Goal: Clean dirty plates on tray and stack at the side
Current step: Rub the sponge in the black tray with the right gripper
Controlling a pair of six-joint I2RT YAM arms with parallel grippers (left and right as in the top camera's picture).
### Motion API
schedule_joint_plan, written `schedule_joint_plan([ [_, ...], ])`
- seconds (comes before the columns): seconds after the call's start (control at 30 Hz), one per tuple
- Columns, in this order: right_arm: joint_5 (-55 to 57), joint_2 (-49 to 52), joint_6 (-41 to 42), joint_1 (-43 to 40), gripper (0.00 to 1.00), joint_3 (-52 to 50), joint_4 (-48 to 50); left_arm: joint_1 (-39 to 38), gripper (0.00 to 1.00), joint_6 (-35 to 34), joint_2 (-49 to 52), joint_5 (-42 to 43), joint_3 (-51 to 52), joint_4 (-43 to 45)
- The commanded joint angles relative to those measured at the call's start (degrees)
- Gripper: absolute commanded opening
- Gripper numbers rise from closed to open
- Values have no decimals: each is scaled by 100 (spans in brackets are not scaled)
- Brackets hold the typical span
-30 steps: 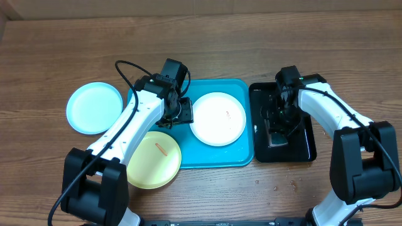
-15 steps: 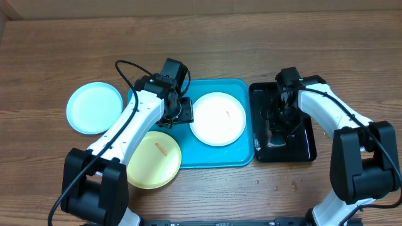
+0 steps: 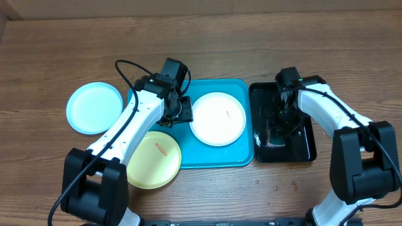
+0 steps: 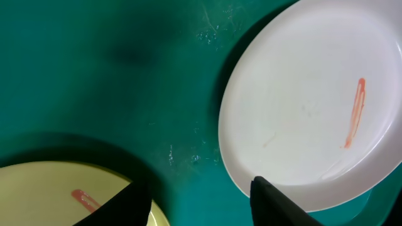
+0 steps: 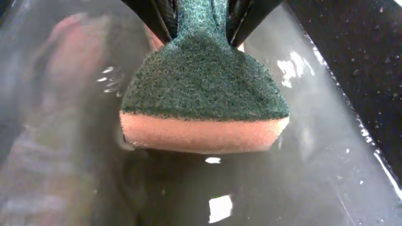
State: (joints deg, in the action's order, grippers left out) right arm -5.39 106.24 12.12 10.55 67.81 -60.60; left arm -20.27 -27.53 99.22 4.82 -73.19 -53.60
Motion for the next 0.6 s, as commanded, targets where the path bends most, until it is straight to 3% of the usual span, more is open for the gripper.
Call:
schedule_joint_plan([
  [0.0, 22, -138, 37, -11, 34, -37, 11, -81, 52, -37, -4, -76, -79, 39],
  [0.07, 22, -138, 37, -11, 40, -37, 11, -140, 51, -37, 17, -76, -79, 103],
  [0.57, 22, -140, 33, -11, 40, -37, 4, -409, 43, -39, 778, -229, -79, 586],
])
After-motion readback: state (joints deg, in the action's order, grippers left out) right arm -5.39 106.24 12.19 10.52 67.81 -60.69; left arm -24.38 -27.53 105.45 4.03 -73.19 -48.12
